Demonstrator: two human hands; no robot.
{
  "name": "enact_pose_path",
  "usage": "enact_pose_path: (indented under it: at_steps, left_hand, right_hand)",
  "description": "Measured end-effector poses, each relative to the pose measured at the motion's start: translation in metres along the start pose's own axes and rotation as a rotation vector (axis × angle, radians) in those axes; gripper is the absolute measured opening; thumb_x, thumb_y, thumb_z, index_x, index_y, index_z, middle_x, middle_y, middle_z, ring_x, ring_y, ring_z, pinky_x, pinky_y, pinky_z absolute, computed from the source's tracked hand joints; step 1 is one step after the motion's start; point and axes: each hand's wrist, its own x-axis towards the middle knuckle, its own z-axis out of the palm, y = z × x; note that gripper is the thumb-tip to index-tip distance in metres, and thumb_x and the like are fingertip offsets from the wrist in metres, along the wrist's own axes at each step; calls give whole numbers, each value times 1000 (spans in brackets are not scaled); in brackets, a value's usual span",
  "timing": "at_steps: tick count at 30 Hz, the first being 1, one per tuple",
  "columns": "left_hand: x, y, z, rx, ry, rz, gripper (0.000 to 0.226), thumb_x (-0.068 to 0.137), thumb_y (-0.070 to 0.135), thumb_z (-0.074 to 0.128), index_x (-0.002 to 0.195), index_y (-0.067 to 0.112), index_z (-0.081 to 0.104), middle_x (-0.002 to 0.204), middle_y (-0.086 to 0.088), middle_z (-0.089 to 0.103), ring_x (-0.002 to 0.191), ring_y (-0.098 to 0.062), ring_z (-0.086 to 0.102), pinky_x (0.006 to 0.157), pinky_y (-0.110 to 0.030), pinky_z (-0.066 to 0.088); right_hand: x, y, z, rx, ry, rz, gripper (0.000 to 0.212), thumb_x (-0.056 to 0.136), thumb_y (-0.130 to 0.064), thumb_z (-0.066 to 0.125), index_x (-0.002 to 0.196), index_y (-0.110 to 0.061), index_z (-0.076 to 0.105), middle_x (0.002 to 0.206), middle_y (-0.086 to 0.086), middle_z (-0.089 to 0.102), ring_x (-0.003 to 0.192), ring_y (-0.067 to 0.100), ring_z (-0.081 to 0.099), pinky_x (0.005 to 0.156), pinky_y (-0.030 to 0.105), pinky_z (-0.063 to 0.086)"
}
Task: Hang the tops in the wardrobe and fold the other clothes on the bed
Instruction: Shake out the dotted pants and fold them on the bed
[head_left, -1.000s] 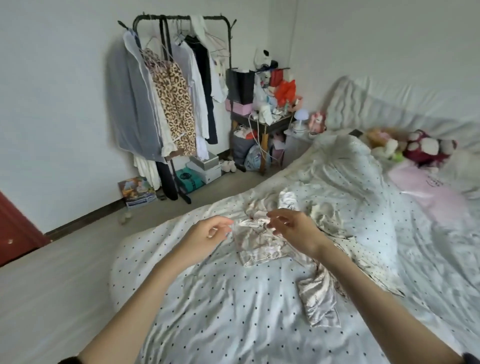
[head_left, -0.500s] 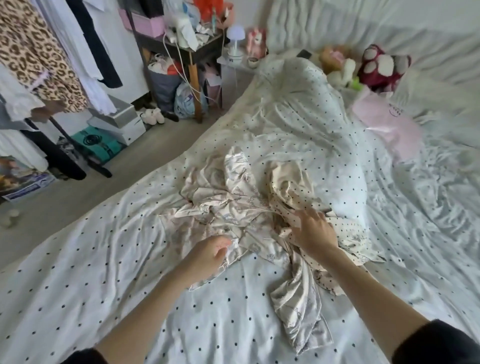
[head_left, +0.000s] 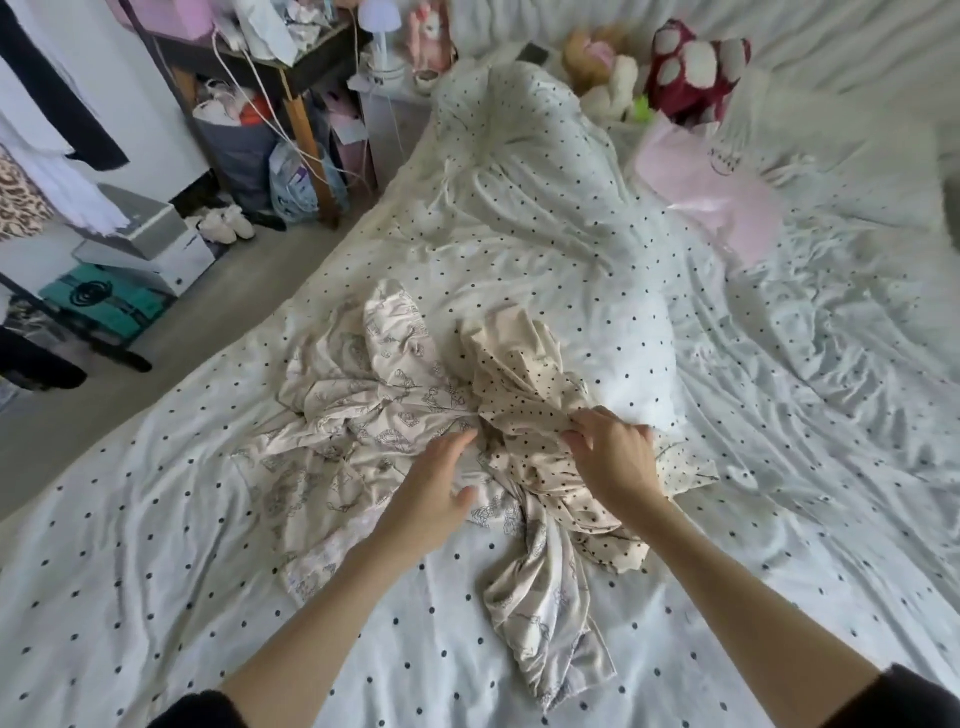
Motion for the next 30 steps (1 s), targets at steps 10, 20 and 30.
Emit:
enact_pose_path:
  at_steps: [10,20,30]
  left_hand:
    - [-4,118,-9,10,259,355,22,85,11,62,105,2,68,117,-11,66,101,-2,63,93,-17,46]
    - [-64,191,-44,-117,13,304,40,90,-3,51,119,24,58,104,22,57,93,16,52,80,0,39]
    - [-87,262,-109,50,285,331,15,98,19,46,108,14,56,101,5,58,93,-11,55,70,-18,38]
  right_hand:
    - [-67,-23,-126,345,35,-124,13,85,-8,60,91,-13,71,83,3,71,78,26,62,82,39,46]
    - [-132,-42,-230,406,60,-210,20,89,-6,55,103,-8,68,98,4,70,89,24,62,86,36,48]
    - [-156,-23,-304,176,265,-168,26,87,0,53,106,-6,70,106,9,70,89,20,62,85,33,51]
